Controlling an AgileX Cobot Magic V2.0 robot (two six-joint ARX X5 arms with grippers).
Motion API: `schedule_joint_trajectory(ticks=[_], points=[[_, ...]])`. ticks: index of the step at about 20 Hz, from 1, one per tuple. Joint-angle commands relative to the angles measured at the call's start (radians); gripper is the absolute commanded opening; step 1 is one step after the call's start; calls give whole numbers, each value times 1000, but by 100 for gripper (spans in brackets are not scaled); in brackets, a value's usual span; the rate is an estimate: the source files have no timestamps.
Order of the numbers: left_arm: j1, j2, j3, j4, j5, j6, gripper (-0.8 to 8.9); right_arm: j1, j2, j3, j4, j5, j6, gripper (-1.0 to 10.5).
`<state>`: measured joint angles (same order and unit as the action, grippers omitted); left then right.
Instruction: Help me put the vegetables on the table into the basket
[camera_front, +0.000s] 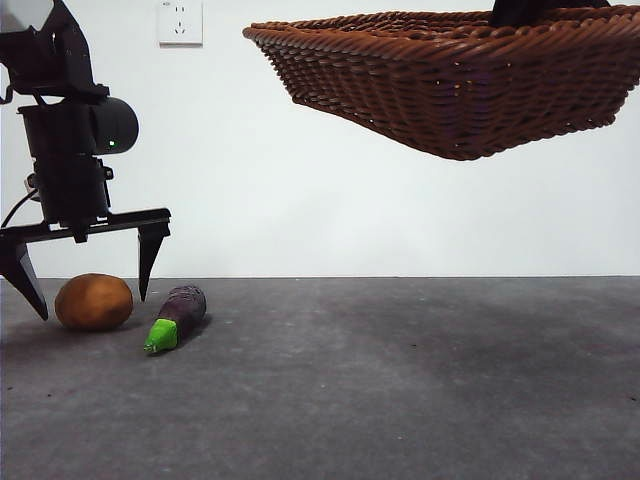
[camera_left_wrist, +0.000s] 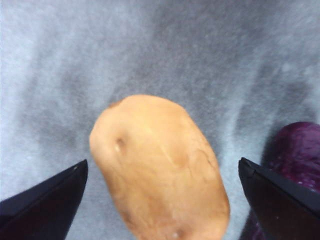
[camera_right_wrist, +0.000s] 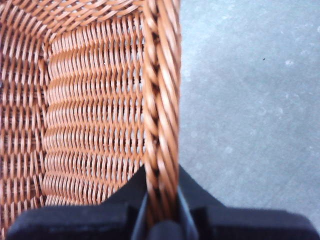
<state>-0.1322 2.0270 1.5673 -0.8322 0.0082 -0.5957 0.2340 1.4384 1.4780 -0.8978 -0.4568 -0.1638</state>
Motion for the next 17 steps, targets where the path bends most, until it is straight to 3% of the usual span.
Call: schedule_joint_trajectory(ticks=[1, 3, 5, 8, 13, 17], points=[[-4, 23, -2, 7, -3, -6, 373, 1, -5, 10, 8, -16, 1, -12], [-4, 23, -2, 14, -2, -1, 158, 1, -5, 10, 8, -16, 2, -12], [-4, 23, -2, 14, -2, 14, 11, 1, -5, 10, 8, -16, 2, -12], [-4, 23, -2, 11, -1, 76, -8, 1, -5, 10, 8, -15, 2, -12], [-3, -24, -2, 21, 31, 298, -8, 1, 0, 10, 7, -14, 28, -12], [3, -172, -2, 44, 79, 500, -8, 2, 20, 10, 4, -15, 60, -12]])
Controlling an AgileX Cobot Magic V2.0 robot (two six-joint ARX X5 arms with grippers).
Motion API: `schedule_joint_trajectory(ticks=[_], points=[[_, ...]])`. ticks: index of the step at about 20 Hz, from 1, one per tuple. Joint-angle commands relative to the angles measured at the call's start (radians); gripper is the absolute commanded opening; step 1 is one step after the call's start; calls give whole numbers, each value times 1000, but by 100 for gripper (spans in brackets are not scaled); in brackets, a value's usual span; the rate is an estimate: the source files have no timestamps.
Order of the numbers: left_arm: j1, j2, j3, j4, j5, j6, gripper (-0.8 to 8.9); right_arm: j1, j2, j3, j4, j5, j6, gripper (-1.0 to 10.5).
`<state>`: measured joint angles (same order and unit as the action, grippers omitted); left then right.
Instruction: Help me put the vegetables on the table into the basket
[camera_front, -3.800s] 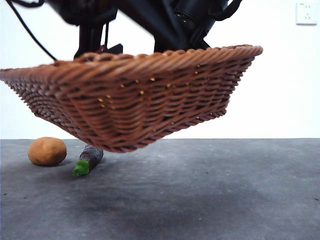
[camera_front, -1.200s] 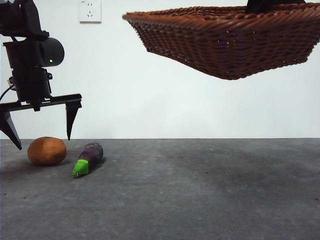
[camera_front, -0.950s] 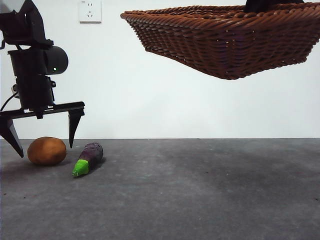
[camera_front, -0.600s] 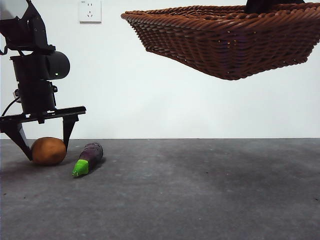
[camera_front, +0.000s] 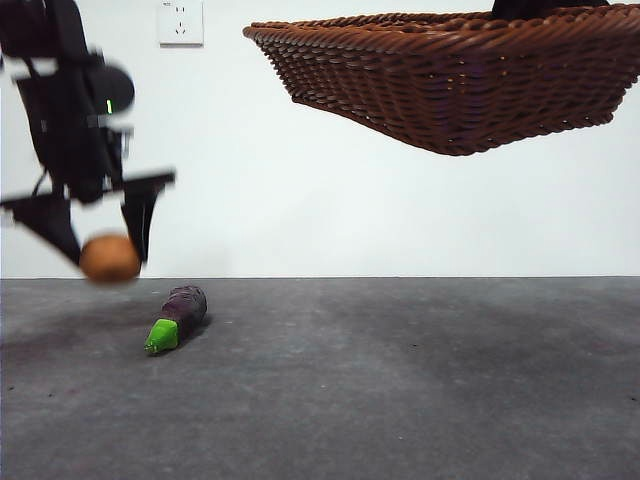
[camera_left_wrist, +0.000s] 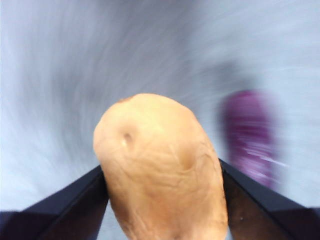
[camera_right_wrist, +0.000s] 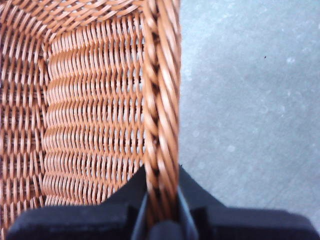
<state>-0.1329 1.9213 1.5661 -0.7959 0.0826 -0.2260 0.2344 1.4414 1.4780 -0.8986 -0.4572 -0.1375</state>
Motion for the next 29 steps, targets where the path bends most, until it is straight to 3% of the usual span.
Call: schedule_joint_trajectory(ticks=[1, 7, 12, 18, 22, 29], points=[[4, -112, -1, 11, 17, 163, -8, 1, 30, 10, -3, -14, 33, -12], [5, -410, -2, -39, 249, 369, -7, 23, 148, 9, -34, -10, 62, -12], [-112, -578, -7, -140, 392, 482, -6, 116, 248, 9, 5, 5, 103, -12], [-381, -584, -162, -164, 363, 603, -6, 248, 309, 9, 73, 4, 164, -12], [-455, -523, -302, -64, 363, 605, -6, 293, 309, 9, 90, 4, 190, -12], [-541, -334, -304, -79, 367, 592, 1, 329, 309, 9, 84, 12, 198, -12]])
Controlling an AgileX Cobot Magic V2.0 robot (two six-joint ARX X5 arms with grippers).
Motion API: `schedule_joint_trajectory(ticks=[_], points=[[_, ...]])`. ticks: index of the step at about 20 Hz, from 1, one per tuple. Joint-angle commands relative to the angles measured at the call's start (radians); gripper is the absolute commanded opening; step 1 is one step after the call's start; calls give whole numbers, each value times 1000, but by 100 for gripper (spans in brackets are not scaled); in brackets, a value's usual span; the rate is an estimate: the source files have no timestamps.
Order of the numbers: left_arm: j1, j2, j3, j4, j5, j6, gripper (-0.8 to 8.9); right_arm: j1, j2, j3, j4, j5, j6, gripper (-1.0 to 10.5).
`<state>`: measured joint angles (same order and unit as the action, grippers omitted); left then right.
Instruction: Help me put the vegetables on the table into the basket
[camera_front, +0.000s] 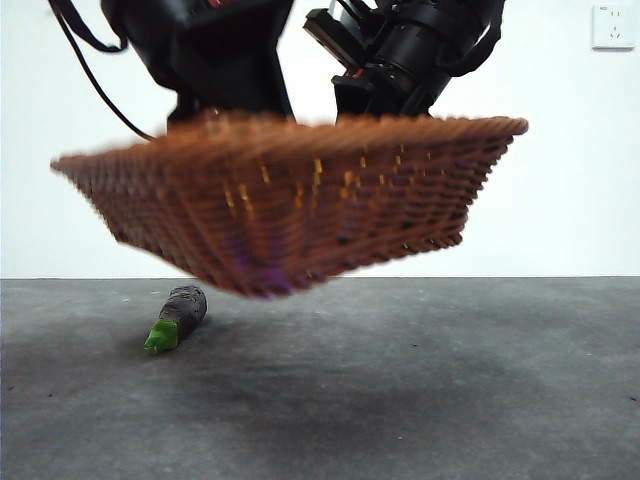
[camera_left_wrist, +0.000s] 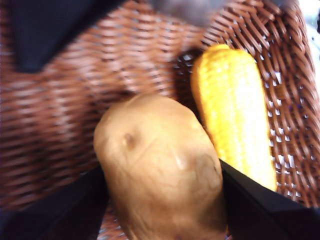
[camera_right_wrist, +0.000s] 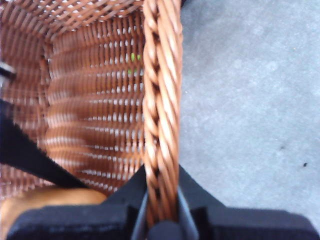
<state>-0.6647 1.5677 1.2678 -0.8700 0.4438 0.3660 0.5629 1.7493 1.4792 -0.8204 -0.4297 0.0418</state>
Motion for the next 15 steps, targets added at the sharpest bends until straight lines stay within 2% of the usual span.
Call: schedule_joint_trajectory(ticks=[1, 3, 4, 9, 11, 15], points=[[-11, 30, -6, -8, 5, -12, 37, 1, 1, 8, 5, -16, 19, -12], [-11, 31, -6, -7, 5, -45, 371, 1, 1, 8, 4, -16, 18, -12], [-7, 29, -6, -8, 5, -53, 505, 1, 1, 8, 4, -15, 18, -12], [6, 15, -5, -7, 8, -85, 507, 0, 1, 8, -12, -14, 11, -12], [19, -27, 0, 0, 8, -103, 507, 0, 1, 8, -14, 22, 10, -12], [109, -164, 59, -1, -3, -211, 507, -24, 0, 8, -17, 28, 10, -12]])
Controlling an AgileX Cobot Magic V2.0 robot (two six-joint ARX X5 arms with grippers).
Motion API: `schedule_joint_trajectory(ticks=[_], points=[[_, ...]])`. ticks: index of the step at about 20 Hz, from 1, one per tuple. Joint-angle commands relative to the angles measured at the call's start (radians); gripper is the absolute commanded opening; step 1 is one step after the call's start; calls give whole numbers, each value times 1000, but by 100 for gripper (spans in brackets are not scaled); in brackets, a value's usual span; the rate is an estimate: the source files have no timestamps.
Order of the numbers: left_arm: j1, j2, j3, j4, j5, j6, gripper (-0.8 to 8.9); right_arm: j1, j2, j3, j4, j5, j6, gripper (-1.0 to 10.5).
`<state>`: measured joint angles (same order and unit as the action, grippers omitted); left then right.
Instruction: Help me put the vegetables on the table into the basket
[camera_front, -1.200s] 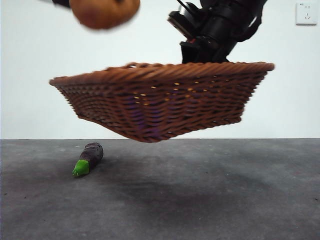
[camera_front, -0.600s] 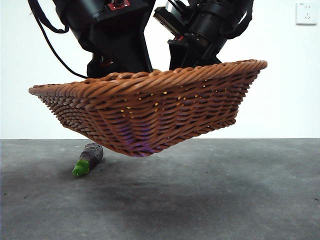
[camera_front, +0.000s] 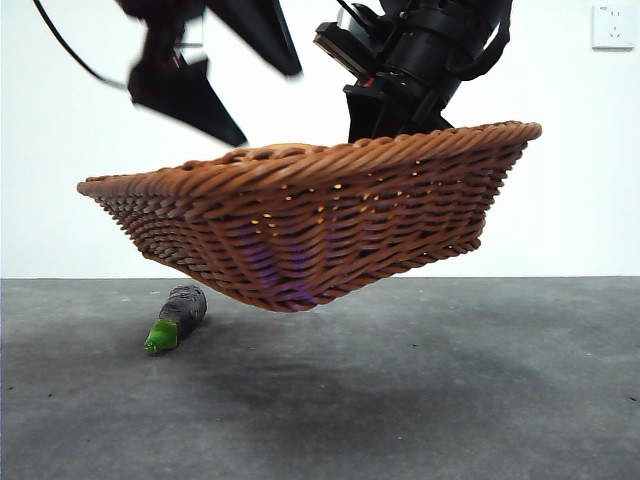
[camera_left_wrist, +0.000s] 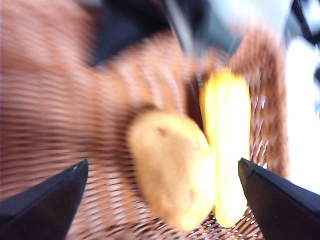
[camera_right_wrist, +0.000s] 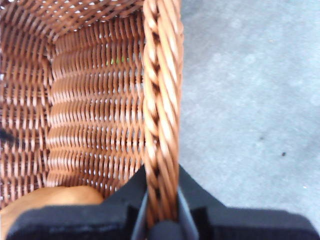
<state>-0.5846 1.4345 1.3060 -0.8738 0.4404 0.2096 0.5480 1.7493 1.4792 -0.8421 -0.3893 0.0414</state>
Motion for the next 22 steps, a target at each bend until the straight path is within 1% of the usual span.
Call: schedule_joint_trajectory(ticks=[1, 2, 3, 4, 5, 6, 8, 11, 13, 15, 20, 22], points=[[65, -64, 45, 3, -1, -92, 506, -23, 0, 8, 0, -12, 10, -12], [104, -92, 68, 4, -39, -137, 503, -41, 0, 8, -6, -11, 9, -12], [141, -112, 85, 4, -119, -166, 503, -63, 0, 8, -15, -11, 2, -12], [177, -121, 95, 4, -214, -182, 503, -93, 0, 8, -24, -11, -2, -12], [213, -118, 95, -1, -273, -185, 503, -130, 0, 8, -27, -11, 0, -12], [248, -98, 95, -3, -284, -204, 503, -169, 0, 8, -30, -12, 0, -12], [284, -38, 95, 5, -284, -235, 503, -232, 0, 8, -48, -11, -3, -12], [293, 118, 95, 66, -284, -282, 503, -292, 0, 8, -59, -13, -21, -12], [293, 238, 97, 144, -285, -346, 503, -305, 0, 8, -79, -16, -44, -12], [293, 344, 113, 175, -304, -396, 503, -307, 0, 8, -86, -26, -55, -12], [296, 523, 194, 181, -315, -442, 503, -306, 0, 8, -77, -61, -72, -12], [296, 560, 219, 180, -356, -455, 501, -306, 0, 8, -77, -61, -77, -12]])
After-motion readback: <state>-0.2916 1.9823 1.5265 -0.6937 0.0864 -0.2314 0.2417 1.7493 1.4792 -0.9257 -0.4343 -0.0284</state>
